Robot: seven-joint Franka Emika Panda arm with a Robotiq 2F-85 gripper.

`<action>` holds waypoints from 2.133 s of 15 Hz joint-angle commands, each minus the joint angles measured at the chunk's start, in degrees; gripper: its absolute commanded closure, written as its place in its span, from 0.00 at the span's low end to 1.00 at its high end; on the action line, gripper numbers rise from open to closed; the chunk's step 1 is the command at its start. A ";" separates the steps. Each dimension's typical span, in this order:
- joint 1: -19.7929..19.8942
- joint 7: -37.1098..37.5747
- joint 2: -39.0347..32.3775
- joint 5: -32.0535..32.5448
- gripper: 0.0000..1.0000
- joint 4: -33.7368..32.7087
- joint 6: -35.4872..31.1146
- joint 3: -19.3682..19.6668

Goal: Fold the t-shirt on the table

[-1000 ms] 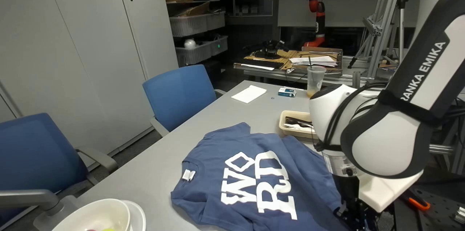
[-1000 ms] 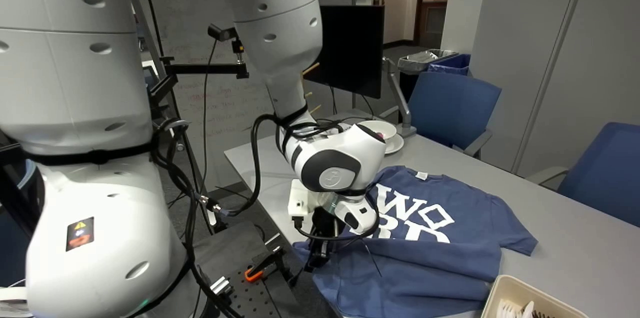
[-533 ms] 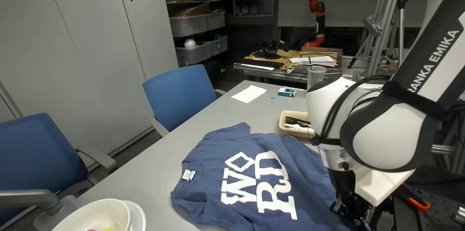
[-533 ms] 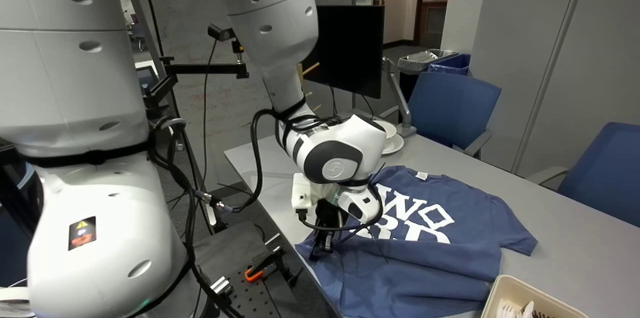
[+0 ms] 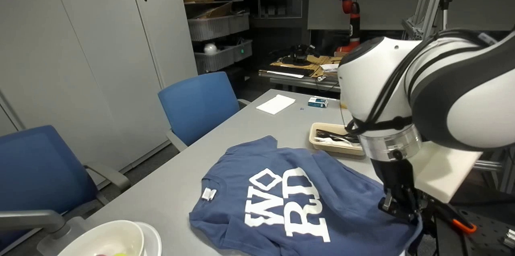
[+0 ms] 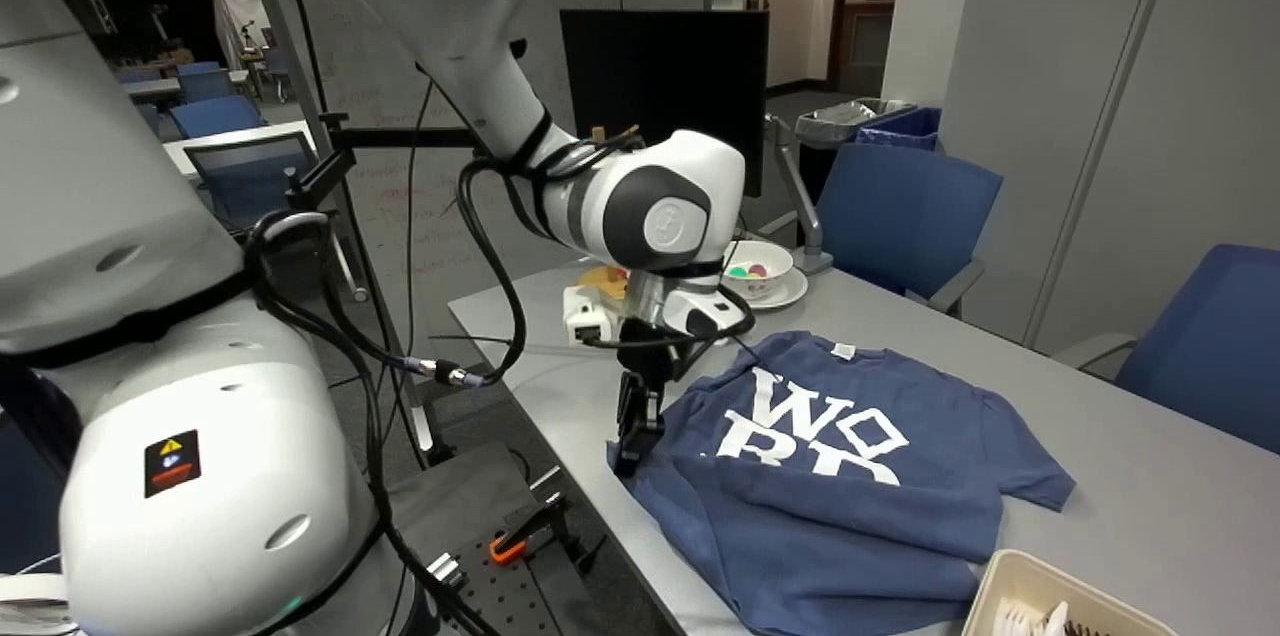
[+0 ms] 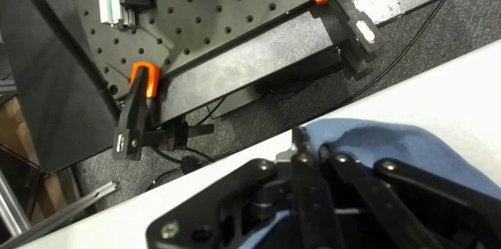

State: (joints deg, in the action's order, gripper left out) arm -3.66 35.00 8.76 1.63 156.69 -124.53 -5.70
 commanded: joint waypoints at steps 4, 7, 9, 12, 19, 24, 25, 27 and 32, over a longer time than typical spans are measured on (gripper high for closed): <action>-2.01 7.13 6.34 2.05 0.99 -7.86 1.43 -7.28; -1.16 10.05 5.05 4.07 0.99 -11.63 -3.67 -8.84; -0.19 12.79 4.21 8.45 0.99 -13.32 -6.52 -9.36; 0.16 16.99 3.55 12.76 0.99 -14.38 -8.86 -9.33; -1.02 16.88 3.83 12.31 0.97 -13.82 -8.46 -8.23; 0.11 19.46 2.12 16.34 0.99 -16.12 -9.58 -8.94; 0.71 20.39 0.40 19.14 0.99 -18.04 -9.90 -9.21; 1.65 23.85 -3.90 26.73 0.99 -22.69 -10.83 -9.50; -1.26 35.65 -16.18 45.15 0.99 -34.68 -11.62 -6.87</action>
State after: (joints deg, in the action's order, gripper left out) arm -3.09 64.86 1.22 39.16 130.09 -135.50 -14.04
